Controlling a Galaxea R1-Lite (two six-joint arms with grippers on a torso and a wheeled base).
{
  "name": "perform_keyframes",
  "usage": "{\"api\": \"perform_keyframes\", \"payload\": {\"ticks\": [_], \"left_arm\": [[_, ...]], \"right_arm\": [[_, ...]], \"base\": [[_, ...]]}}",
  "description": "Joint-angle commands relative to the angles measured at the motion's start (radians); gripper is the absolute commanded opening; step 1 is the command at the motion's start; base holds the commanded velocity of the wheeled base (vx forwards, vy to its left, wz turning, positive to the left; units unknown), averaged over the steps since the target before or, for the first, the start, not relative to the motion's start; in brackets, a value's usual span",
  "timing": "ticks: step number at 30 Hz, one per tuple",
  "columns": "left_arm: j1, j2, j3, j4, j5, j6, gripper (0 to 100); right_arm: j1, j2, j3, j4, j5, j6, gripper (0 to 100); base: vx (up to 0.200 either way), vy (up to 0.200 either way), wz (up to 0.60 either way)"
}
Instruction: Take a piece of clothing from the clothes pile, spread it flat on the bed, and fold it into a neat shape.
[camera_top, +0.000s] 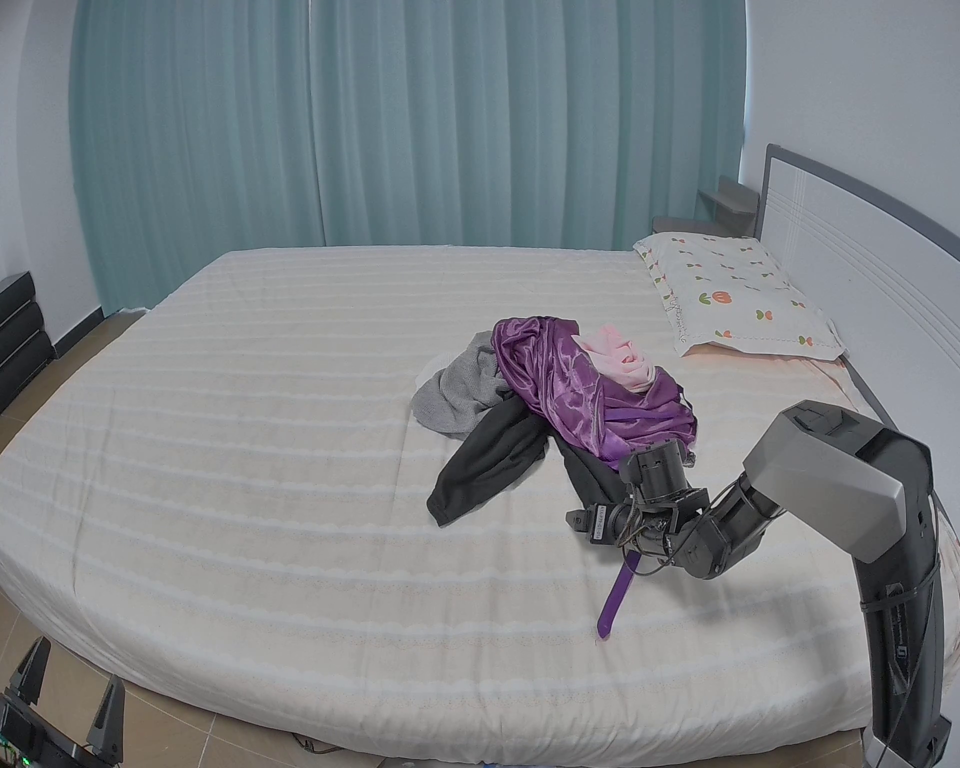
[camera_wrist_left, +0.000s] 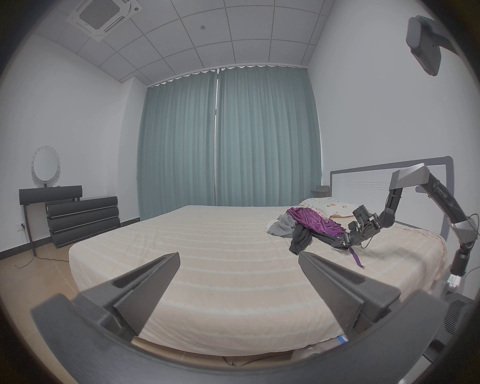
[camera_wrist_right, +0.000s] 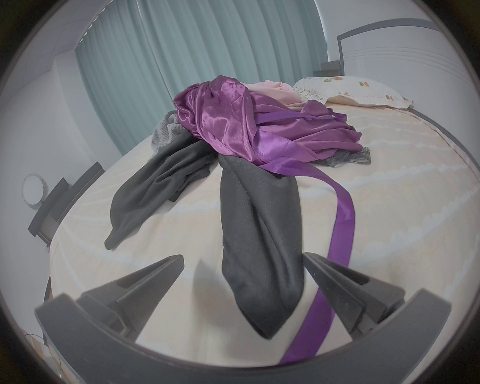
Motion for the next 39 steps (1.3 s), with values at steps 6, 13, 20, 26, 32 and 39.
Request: {"api": "perform_keyframes", "payload": {"ticks": [6,13,20,26,32,39], "left_arm": [[0.0,-0.018,0.018,0.0,0.0,0.0,100],[0.0,-0.018,0.018,0.0,0.0,0.0,100],[0.0,-0.018,0.018,0.0,0.0,0.0,100],[0.0,-0.018,0.018,0.0,0.0,0.0,100],[0.0,-0.018,0.018,0.0,0.0,0.0,100],[0.0,-0.018,0.018,0.0,0.0,0.0,100]], "right_arm": [[-0.023,0.051,-0.131,0.063,-0.058,-0.002,100],[-0.02,0.094,-0.165,0.075,-0.075,-0.01,100],[-0.02,0.114,-0.178,0.066,-0.072,-0.01,0],[-0.014,0.094,-0.177,0.06,-0.063,0.007,0],[0.011,0.029,-0.14,0.057,-0.041,0.133,0],[0.025,-0.169,0.098,-0.057,0.084,0.191,0]], "base": [[0.0,0.0,0.0],[0.0,0.0,0.0],[0.0,0.0,0.0],[0.0,0.0,0.0],[0.0,0.0,0.0],[0.0,0.0,0.0]]}}
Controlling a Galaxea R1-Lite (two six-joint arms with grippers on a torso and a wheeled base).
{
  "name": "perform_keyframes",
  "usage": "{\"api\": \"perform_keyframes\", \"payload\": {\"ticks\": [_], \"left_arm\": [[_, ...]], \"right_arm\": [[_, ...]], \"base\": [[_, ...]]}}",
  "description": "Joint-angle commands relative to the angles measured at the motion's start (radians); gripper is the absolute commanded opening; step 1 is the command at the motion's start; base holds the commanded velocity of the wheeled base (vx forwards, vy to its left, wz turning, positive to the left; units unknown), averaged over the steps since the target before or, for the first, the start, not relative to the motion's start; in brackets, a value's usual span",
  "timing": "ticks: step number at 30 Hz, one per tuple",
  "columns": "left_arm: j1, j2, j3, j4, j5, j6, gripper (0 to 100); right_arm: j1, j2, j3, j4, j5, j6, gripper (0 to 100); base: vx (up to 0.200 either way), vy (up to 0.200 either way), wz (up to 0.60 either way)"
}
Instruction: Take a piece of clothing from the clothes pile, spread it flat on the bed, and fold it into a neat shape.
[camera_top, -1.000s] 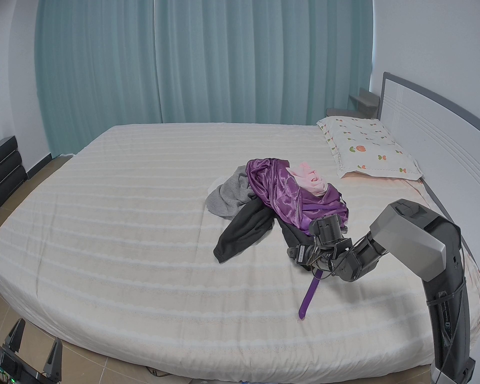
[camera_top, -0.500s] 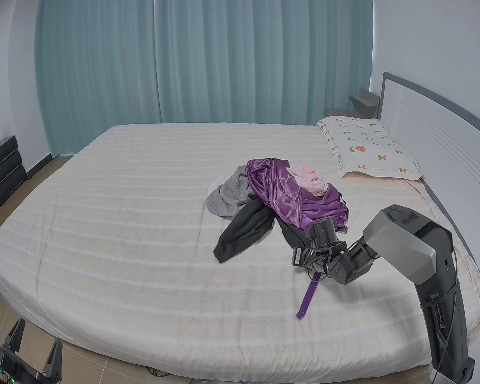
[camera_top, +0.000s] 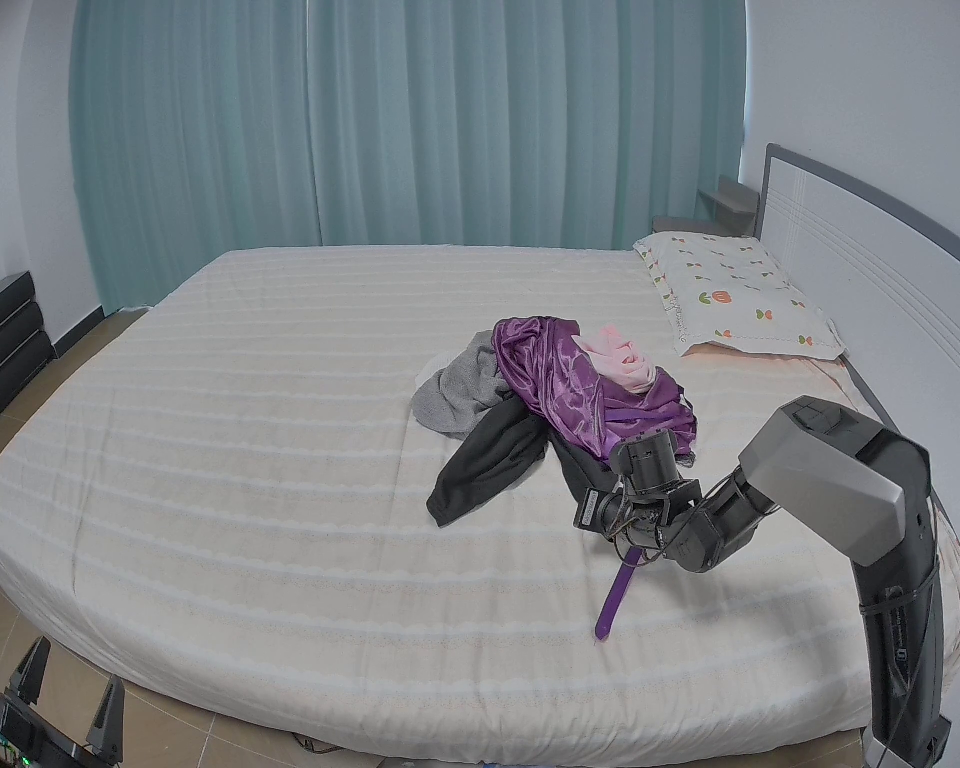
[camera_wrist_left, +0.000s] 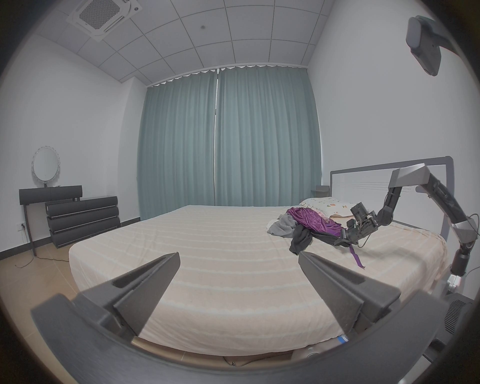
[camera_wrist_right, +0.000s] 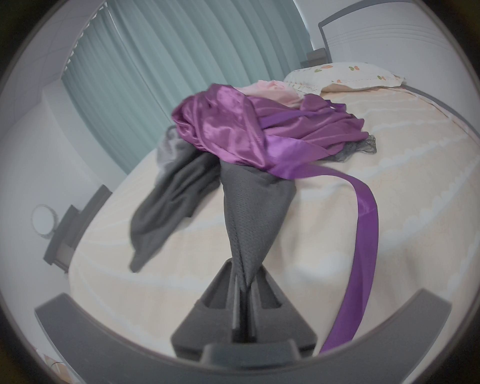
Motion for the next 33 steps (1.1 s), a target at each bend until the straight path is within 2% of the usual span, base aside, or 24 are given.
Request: {"api": "perform_keyframes", "payload": {"ticks": [1,7,11,22,26,28,29,30,31,33], "left_arm": [[0.0,-0.018,0.018,0.0,0.001,0.0,100],[0.0,-0.018,0.018,0.0,0.001,0.0,100],[-0.001,-0.018,0.018,-0.001,0.001,0.003,100],[0.0,-0.018,0.018,-0.004,0.002,0.006,100],[0.0,-0.018,0.018,-0.017,0.001,0.028,100],[0.0,-0.018,-0.005,-0.04,0.004,0.01,100],[-0.015,0.019,-0.154,-0.124,-0.008,-0.05,100],[-0.015,0.019,-0.154,-0.124,-0.008,-0.05,100],[-0.029,0.088,-0.209,-0.121,-0.045,-0.061,100],[-0.032,0.141,-0.228,-0.112,-0.094,-0.049,100]], "right_arm": [[0.021,-0.2,0.202,-0.129,0.075,0.05,0],[0.071,-0.34,0.421,-0.342,0.082,0.076,0],[0.103,-0.424,0.509,-0.428,0.081,0.073,0],[0.115,-0.642,0.66,-0.506,0.081,0.064,0],[0.166,-0.724,0.734,-0.537,0.079,0.056,0],[0.175,-0.742,0.746,-0.546,0.079,0.054,0],[0.195,-0.777,0.757,-0.563,0.079,0.036,0],[0.195,-0.777,0.757,-0.563,0.079,0.036,0],[0.207,-0.803,0.749,-0.575,0.079,0.016,0],[0.213,-0.828,0.737,-0.594,0.081,-0.005,0]], "base": [[0.0,0.0,0.0],[0.0,0.0,0.0],[0.0,0.0,0.0],[0.0,0.0,0.0],[0.0,0.0,0.0],[0.0,0.0,0.0],[0.0,0.0,0.0],[0.0,0.0,0.0],[0.0,0.0,0.0],[0.0,0.0,0.0]]}}
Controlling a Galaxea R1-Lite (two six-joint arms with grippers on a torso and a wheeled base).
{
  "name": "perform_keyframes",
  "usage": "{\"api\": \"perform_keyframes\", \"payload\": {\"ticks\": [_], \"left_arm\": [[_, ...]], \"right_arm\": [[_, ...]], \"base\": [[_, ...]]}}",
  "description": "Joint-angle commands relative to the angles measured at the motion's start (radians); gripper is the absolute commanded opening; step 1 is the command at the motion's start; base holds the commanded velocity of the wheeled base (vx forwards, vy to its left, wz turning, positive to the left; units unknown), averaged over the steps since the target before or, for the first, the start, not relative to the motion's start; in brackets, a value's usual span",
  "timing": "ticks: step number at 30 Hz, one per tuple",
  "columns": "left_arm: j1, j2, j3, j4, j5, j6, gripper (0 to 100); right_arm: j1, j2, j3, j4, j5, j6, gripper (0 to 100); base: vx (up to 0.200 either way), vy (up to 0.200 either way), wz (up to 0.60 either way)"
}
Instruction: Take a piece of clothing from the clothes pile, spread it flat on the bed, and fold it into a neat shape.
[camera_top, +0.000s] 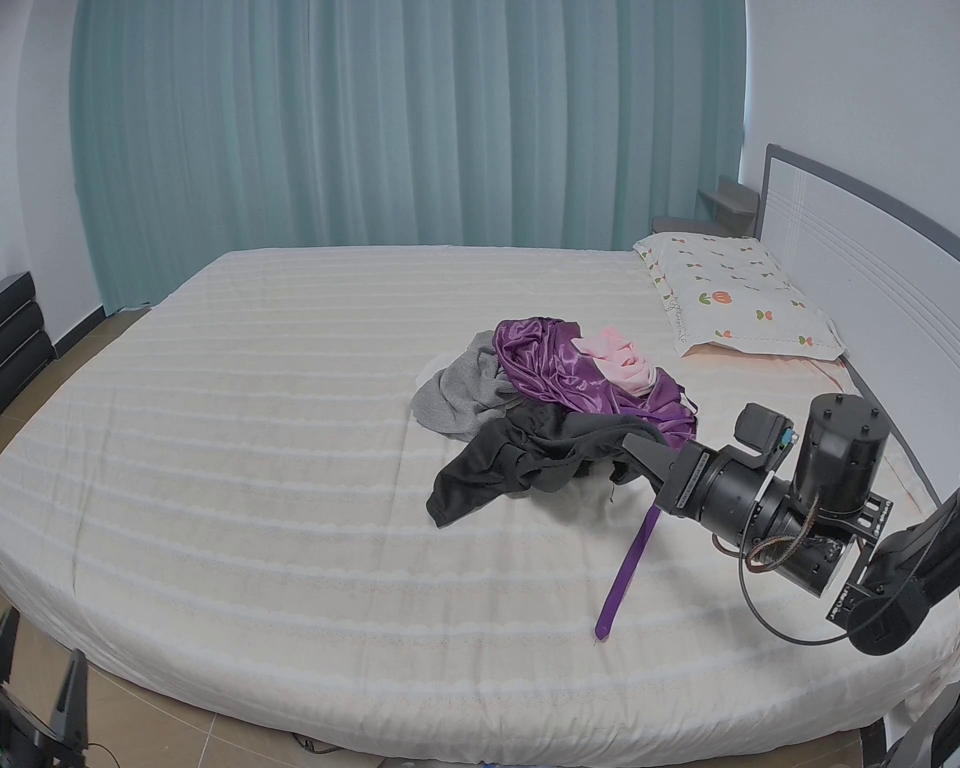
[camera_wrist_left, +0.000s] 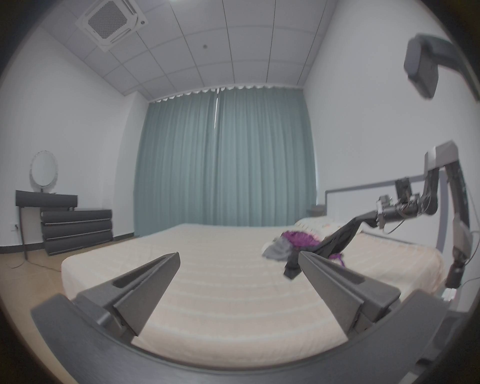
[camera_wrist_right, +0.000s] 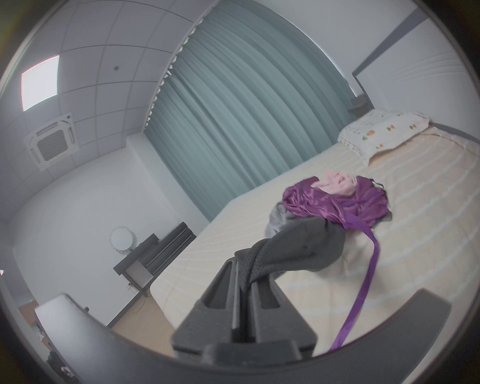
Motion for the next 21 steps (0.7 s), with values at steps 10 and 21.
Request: {"api": "perform_keyframes", "payload": {"ticks": [10,21], "left_arm": [[-0.042,0.546,-0.217,-0.076,-0.269,-0.016,100],[-0.174,1.113,-0.22,-0.379,-0.281,0.029,100]], "right_arm": [[0.066,-0.208,-0.103,-0.068,0.004,-0.076,0],[0.061,-0.197,-0.107,-0.069,0.032,-0.07,0]], "base": [[0.0,0.0,0.0],[0.0,0.0,0.0]]}}
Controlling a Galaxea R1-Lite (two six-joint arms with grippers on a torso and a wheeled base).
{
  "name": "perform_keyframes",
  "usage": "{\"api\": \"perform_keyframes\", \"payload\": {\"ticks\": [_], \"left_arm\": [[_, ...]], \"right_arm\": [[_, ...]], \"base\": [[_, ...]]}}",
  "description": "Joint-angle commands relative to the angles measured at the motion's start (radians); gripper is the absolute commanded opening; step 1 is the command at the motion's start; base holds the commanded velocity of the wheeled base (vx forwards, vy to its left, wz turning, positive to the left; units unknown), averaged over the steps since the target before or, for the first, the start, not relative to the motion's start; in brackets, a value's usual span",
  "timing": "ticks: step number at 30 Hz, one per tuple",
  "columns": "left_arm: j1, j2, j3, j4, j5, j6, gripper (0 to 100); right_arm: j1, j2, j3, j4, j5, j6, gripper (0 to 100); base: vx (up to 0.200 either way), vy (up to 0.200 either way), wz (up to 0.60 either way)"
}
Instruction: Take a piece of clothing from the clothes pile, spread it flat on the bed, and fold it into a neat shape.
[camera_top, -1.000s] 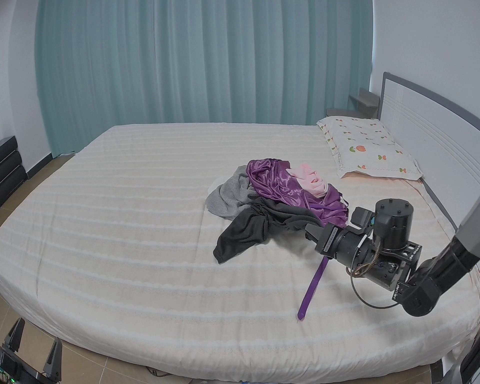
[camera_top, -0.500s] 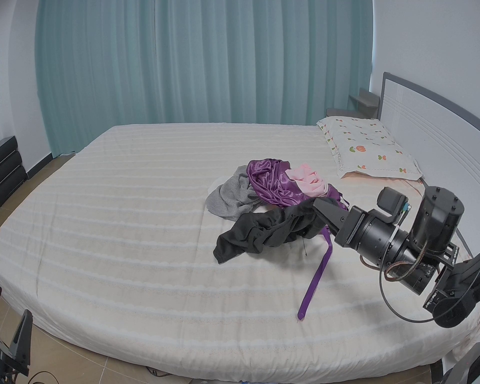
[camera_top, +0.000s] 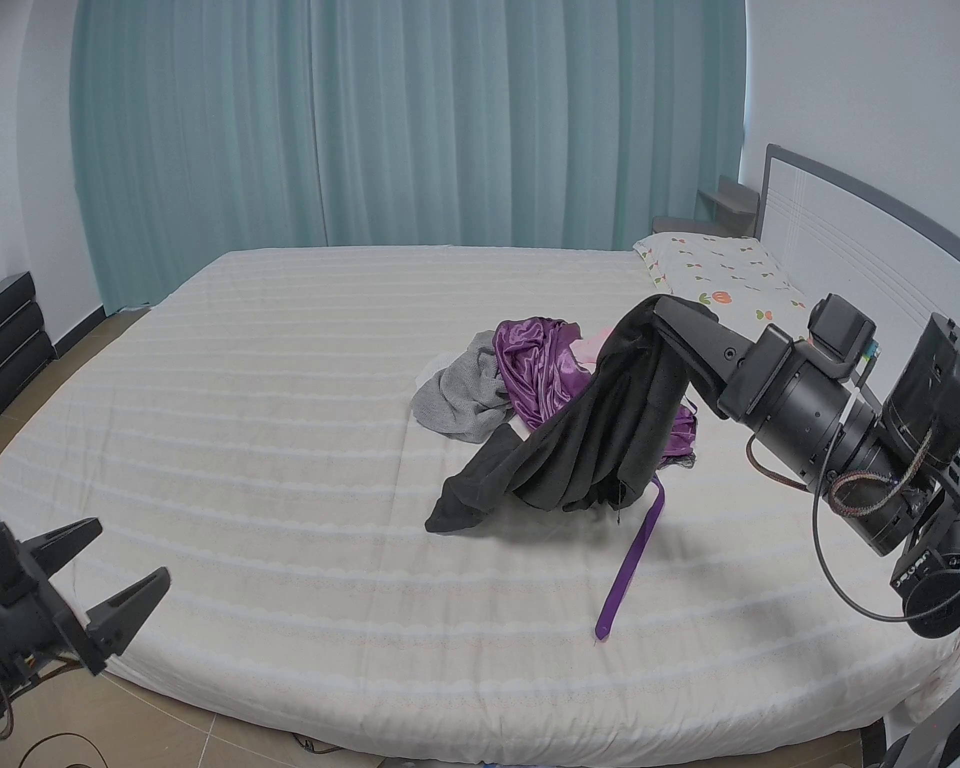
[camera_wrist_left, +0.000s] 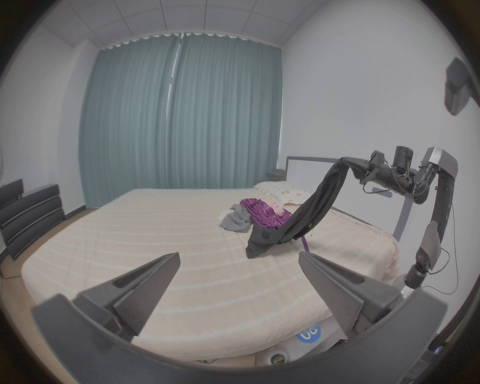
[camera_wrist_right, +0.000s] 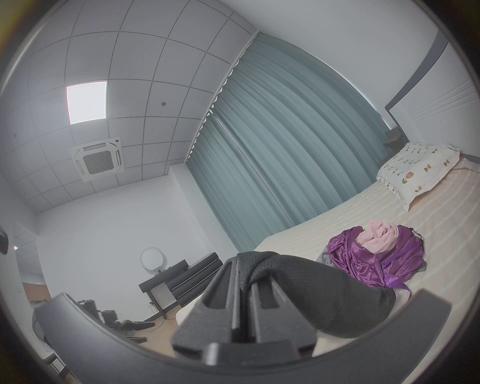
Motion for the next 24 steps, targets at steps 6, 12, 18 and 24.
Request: {"api": "perform_keyframes", "payload": {"ticks": [6,12,18,24], "left_arm": [[-0.247,0.657,-0.011,-0.373,0.04,-0.011,100],[-0.332,0.883,-0.049,-0.477,0.055,-0.089,100],[-0.386,1.088,-0.102,-0.62,0.099,-0.1,100],[-0.423,1.297,-0.214,-0.715,0.162,-0.102,100]], "right_arm": [[0.006,0.013,-0.003,-0.059,0.003,-0.002,0],[0.0,0.028,-0.003,-0.08,0.003,-0.004,0],[0.002,0.054,-0.004,-0.08,0.002,-0.002,0],[0.006,0.056,-0.017,-0.077,0.002,-0.008,0]], "base": [[0.0,0.0,0.0],[0.0,0.0,0.0],[0.0,0.0,0.0],[0.0,0.0,0.0]]}}
